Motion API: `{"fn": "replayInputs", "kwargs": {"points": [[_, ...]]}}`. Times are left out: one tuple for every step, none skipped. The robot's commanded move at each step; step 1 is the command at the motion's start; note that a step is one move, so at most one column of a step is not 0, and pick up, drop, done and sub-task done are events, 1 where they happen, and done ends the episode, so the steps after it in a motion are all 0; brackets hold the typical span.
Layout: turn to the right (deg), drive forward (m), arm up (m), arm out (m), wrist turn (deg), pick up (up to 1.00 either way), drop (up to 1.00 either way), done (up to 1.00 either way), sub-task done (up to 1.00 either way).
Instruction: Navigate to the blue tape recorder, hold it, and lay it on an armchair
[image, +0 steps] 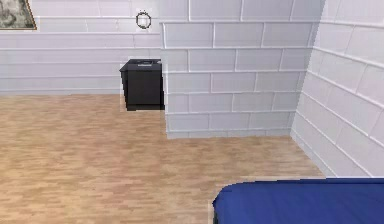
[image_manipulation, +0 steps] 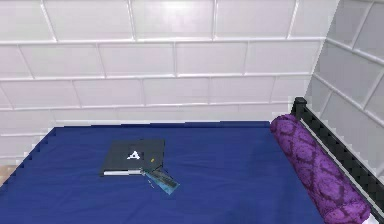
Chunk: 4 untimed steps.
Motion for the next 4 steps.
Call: {"fn": "replayInputs", "kwargs": {"points": [[0.0,0.00,0.14,0.00,0.0,0.00,0.00,0.00,0.00],[0.0,0.00,0.00,0.34,0.0,0.00,0.00,0.00,0.00],[0.0,0.00,0.00,0.00,45.0,0.00,0.00,0.00,0.00],[0.0,0.00,0.00,0.00,45.0,0.00,0.00,0.00,0.00]]}}
